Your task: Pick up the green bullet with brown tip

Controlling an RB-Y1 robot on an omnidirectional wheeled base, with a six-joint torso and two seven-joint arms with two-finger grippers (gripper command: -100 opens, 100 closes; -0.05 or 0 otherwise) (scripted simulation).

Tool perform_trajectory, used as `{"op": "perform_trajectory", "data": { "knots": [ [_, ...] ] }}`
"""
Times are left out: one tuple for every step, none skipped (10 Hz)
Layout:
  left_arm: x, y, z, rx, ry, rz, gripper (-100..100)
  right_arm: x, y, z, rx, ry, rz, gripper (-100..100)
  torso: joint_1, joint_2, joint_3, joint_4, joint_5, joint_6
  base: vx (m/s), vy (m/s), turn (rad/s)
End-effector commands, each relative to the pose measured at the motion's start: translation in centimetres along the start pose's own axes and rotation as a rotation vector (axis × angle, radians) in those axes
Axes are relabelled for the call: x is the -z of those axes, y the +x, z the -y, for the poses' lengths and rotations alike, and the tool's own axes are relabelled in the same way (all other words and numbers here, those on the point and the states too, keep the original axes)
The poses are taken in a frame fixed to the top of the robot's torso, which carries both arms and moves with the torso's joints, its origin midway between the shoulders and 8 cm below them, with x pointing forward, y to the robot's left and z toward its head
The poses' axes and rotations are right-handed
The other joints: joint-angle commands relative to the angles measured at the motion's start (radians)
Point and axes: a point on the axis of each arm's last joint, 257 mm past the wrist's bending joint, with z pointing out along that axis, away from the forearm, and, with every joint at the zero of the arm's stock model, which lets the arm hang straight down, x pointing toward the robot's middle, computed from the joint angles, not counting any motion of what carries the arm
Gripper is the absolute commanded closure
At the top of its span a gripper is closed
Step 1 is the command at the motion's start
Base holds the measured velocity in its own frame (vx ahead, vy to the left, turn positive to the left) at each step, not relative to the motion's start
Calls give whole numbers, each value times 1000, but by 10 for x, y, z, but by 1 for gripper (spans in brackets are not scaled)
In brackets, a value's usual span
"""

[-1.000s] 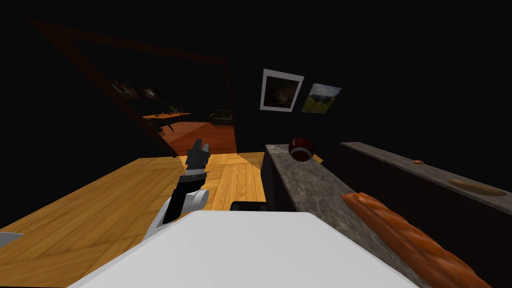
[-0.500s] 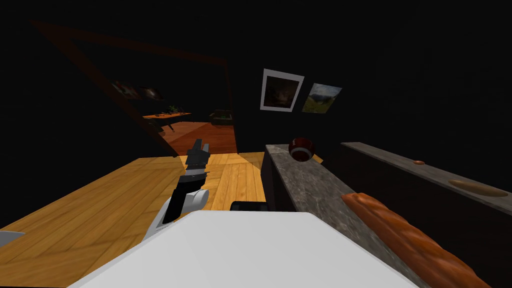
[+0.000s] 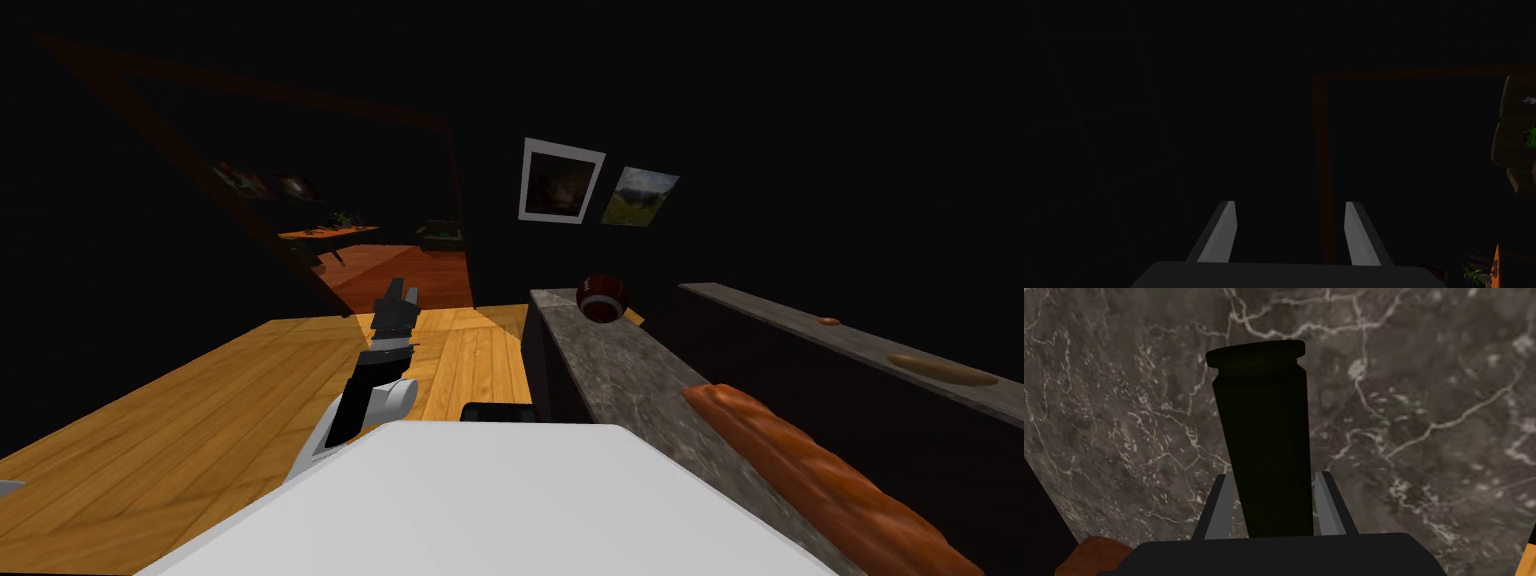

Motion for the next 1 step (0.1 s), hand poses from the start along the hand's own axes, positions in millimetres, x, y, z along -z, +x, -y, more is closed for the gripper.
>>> {"op": "perform_trajectory", "data": {
  "knots": [
    [0,0,0,0,0,0,0,0,0,0,0,0,0,0,0,0,0,0,0,0,0,0,0]
  ]
}}
